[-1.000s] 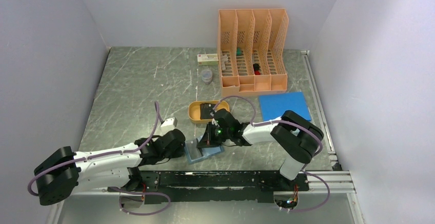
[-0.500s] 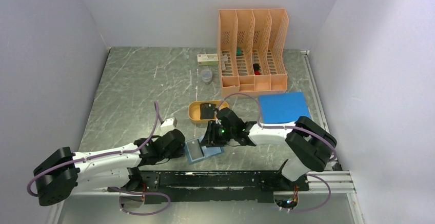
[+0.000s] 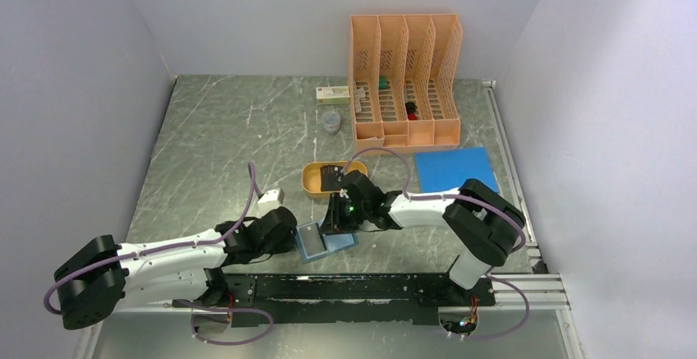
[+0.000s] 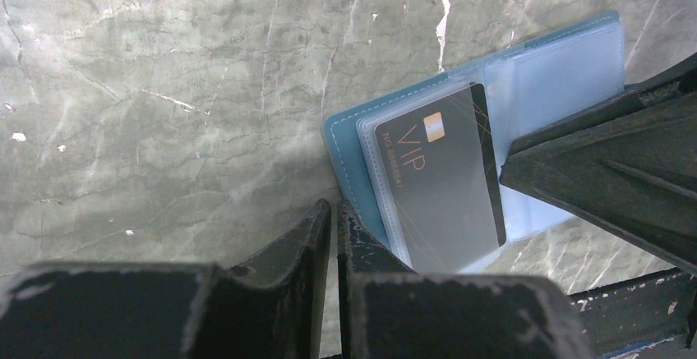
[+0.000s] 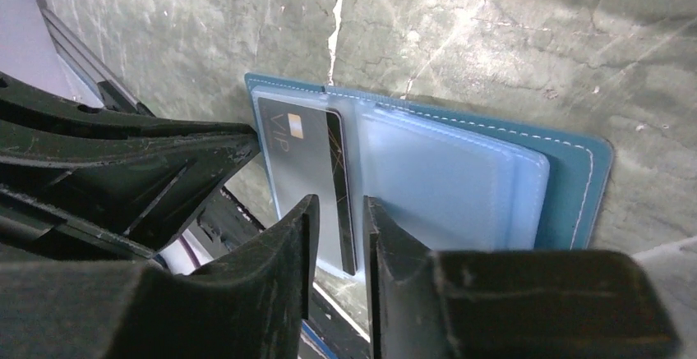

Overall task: Put the credit cards into the card holder
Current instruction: Insert the credit card into the card holder.

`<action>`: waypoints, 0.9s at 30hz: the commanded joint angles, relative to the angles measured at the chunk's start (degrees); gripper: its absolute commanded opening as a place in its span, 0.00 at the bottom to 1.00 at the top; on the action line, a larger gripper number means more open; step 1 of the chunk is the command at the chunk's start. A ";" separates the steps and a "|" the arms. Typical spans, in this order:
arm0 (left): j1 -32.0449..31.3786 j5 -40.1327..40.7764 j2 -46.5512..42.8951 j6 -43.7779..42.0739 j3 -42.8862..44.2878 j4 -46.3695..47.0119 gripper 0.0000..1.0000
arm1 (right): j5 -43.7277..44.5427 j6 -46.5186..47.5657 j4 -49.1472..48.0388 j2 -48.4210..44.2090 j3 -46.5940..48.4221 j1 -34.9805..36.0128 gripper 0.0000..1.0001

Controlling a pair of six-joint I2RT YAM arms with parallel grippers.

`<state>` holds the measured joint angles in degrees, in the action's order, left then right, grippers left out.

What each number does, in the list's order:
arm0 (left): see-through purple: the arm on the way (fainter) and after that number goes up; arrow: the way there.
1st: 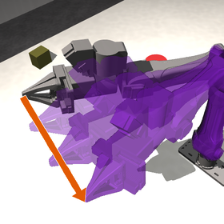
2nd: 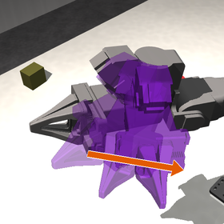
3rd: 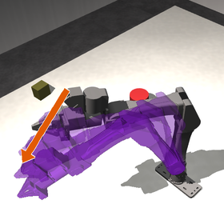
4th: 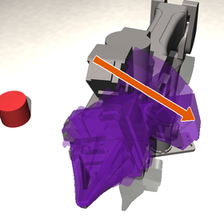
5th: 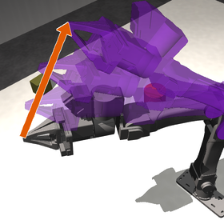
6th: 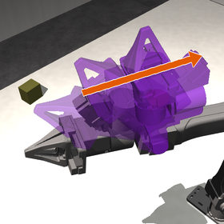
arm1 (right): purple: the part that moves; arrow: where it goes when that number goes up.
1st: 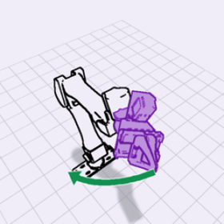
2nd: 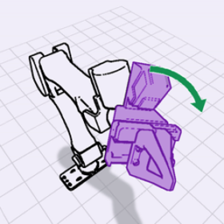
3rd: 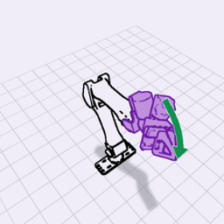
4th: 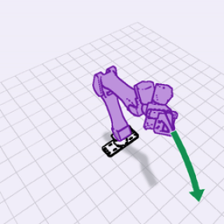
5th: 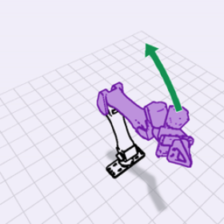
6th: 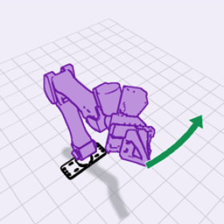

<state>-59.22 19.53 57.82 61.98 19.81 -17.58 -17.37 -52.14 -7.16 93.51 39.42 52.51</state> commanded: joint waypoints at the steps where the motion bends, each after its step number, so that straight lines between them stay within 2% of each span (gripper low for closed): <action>1: 0.13 0.79 0.70 -0.98 0.15 -0.53 0.15 | -0.38 1.01 -0.87 2.18 0.67 -0.05 0.27; 6: 0.16 0.60 1.75 -1.36 0.35 0.55 0.15 | -1.15 1.20 -1.62 2.42 0.96 0.49 0.22; 15: 0.15 1.26 3.70 -2.55 2.35 0.61 0.15 | -1.44 2.24 -0.01 1.46 1.69 1.45 0.20; 17: 0.24 2.23 3.30 -2.53 3.31 -1.04 0.15 | 0.82 3.09 3.05 -0.70 1.81 1.07 0.23; 20: 0.25 4.33 1.71 -2.22 4.89 -5.11 0.15 | 5.88 5.15 10.02 -7.54 2.25 -0.28 0.34; 25: 0.39 7.71 -4.54 -2.34 7.33 -12.39 0.19 | 14.37 10.91 20.04 -15.57 6.43 -3.75 0.45; 27: 0.40 9.92 -6.87 -2.53 8.39 -14.00 0.21 | 15.57 12.19 20.22 -16.37 8.33 -5.73 0.49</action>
<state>-59.13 23.75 55.33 60.23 24.80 -25.47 -9.26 -45.19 7.07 79.81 43.46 49.78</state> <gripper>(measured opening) 0.188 0.453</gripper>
